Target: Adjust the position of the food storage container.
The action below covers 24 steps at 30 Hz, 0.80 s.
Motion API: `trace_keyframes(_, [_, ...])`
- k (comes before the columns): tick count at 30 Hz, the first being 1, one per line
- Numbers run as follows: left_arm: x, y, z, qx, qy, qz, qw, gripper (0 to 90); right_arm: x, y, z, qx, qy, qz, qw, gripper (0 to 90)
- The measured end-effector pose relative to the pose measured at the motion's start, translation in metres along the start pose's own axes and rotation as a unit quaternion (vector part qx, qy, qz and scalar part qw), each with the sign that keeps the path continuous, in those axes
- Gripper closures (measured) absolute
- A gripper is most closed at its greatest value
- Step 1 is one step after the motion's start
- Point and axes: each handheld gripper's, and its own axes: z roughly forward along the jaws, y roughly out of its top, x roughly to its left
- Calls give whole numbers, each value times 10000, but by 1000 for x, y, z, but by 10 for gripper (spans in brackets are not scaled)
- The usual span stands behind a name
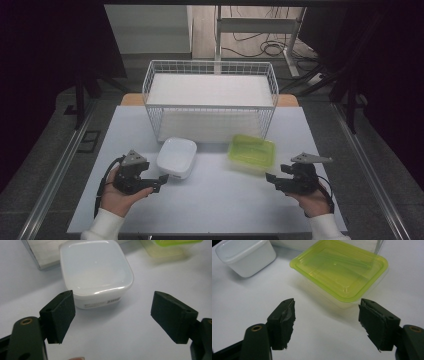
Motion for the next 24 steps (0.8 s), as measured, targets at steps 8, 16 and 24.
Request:
trace_keyframes(8, [-2,-1,5,142,-31,78,9999,193,-3,14,11,158,54,-23,9999,401])
trace_keyframes(16, [-2,0,3,95,-49,46,9999,191,-3,40,28,486,80,-286,9984,473])
trace_keyframes(24, [1,-2,9,209,-72,55,9997,189,-22,63,46,322,-88,-370,9988,707])
